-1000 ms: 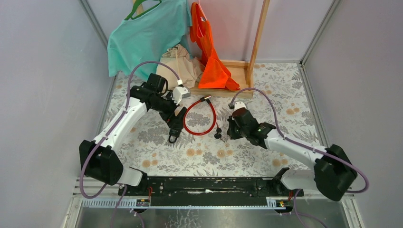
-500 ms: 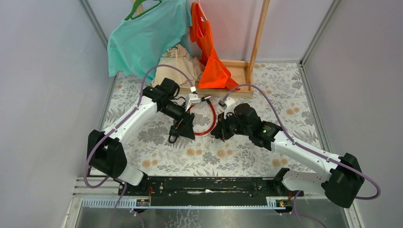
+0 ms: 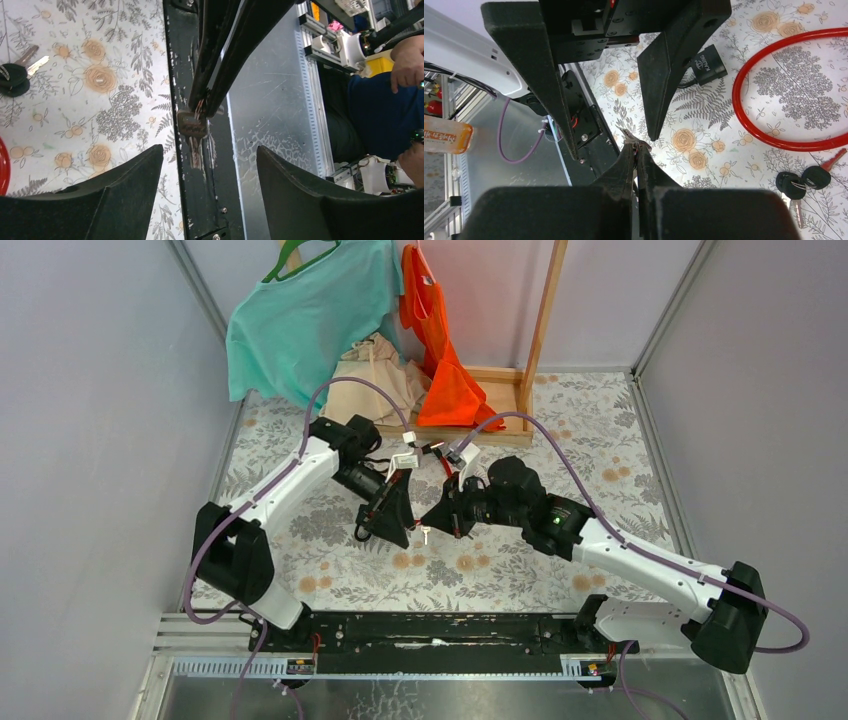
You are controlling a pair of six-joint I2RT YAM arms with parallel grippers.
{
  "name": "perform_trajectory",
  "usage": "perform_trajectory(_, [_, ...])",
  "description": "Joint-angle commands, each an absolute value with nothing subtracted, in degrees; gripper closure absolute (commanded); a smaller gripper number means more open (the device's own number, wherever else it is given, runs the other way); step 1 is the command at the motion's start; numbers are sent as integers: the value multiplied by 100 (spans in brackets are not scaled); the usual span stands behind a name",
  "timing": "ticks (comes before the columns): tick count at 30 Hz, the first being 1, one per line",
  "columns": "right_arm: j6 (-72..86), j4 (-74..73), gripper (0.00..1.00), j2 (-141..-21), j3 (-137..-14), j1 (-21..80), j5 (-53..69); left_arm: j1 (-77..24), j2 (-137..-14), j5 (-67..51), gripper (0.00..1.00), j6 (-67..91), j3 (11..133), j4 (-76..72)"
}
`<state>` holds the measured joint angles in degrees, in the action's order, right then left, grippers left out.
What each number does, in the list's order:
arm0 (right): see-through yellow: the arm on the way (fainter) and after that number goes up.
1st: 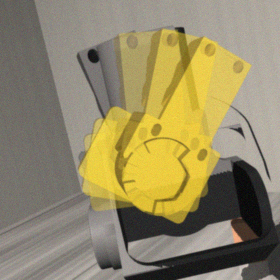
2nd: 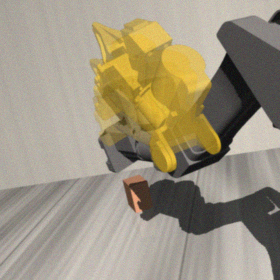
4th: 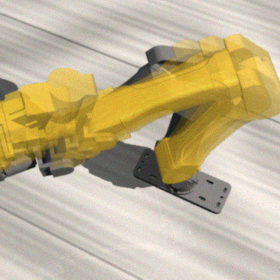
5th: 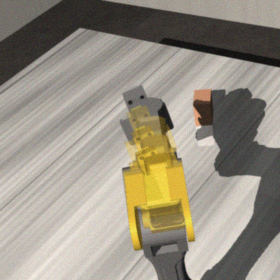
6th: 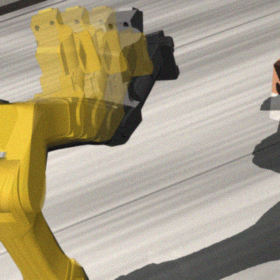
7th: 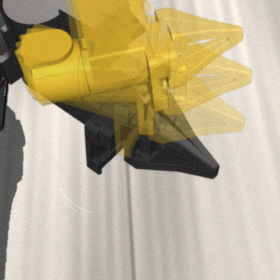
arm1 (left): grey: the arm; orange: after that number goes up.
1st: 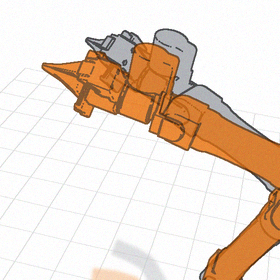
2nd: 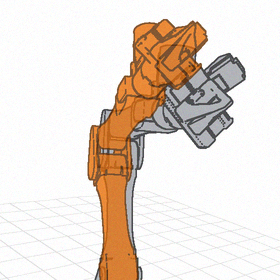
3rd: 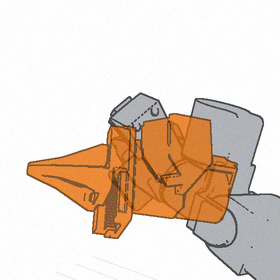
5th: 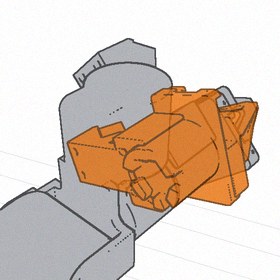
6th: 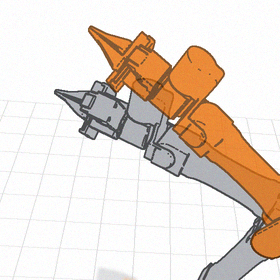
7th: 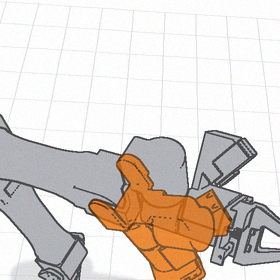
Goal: Unlock with the key
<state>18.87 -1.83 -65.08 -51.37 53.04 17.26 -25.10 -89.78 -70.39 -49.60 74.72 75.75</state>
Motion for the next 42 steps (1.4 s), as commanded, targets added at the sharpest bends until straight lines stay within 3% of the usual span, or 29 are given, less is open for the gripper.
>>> perform_trajectory(1, [1847,141,100,-6398,-5470,5423,1839,-2522,-9083,-7471,28,-5735,7682,8323])
perform_trajectory(8, [1829,133,100,-6310,-5452,5458,1687,-2517,-9075,-7367,50,-5730,7721,8323])
perform_trajectory(17, [1854,159,100,-6271,-5441,5506,1734,-2506,-9100,-7053,99,-5553,7851,8218])
perform_trajectory(21, [1866,179,99,-6260,-5426,5531,1811,-2514,-9004,-6926,100,-5294,7917,8030])
perform_trajectory(24, [1932,166,85,-6231,-5402,5534,1830,-2514,-8925,-6724,100,-5155,7972,7930])
perform_trajectory(26, [2001,169,66,-6166,-5353,5529,1725,-2509,-8841,-6502,100,-5026,7992,7821])
perform_trajectory(28, [2034,134,55,-6094,-5329,5531,1658,-2520,-8735,-6203,100,-4827,7993,7671])
perform_trajectory(36, [2333,-115,33,-5919,-5458,5391,1560,-2631,-8287,-5208,100,-4437,8153,7435])
perform_trajectory(39, [2854,-147,27,-5898,-5524,5036,1612,-3120,-8021,-4042,100,-4234,8296,7202])
perform_trajectory(42, [3505,-64,25,-5995,-5639,4521,2206,-4028,-7628,-2155,100,-4315,8357,6854])
